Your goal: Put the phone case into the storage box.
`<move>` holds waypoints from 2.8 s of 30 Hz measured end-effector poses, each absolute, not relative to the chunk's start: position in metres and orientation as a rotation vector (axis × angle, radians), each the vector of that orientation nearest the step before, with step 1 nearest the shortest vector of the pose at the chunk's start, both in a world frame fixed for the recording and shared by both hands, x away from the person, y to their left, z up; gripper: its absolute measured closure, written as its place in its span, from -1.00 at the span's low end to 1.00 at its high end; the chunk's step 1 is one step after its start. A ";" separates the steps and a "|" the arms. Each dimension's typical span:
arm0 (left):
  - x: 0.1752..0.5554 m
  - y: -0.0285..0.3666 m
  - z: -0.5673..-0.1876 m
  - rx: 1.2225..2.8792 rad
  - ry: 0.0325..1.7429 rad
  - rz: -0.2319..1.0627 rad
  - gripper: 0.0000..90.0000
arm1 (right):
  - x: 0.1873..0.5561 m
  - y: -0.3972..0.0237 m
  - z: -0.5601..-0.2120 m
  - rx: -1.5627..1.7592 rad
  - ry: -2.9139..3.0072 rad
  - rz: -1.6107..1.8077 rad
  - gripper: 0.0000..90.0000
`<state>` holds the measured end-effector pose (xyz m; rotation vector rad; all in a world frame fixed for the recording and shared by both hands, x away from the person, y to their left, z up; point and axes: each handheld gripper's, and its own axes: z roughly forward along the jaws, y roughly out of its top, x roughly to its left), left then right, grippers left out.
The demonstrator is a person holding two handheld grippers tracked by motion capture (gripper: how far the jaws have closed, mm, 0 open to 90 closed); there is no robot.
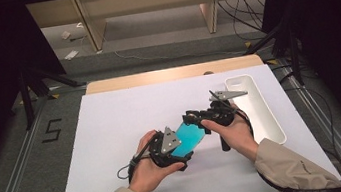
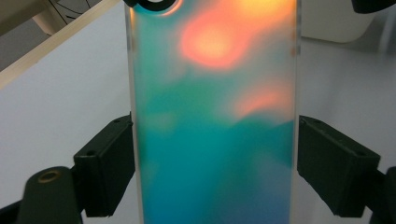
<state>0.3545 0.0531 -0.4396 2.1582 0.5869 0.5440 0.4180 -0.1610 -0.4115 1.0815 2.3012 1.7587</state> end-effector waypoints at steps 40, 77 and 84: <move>0.360 0.060 -0.442 2.085 0.591 0.466 -0.67 | 0.416 -0.170 -0.383 0.926 2.365 1.703 0.78; 0.362 0.064 -0.445 2.048 0.595 0.371 -0.56 | 0.414 -0.170 -0.368 0.472 2.671 1.492 0.78; 0.363 0.064 -0.446 2.035 0.589 0.353 -0.52 | 0.411 -0.167 -0.369 0.409 2.726 1.445 0.78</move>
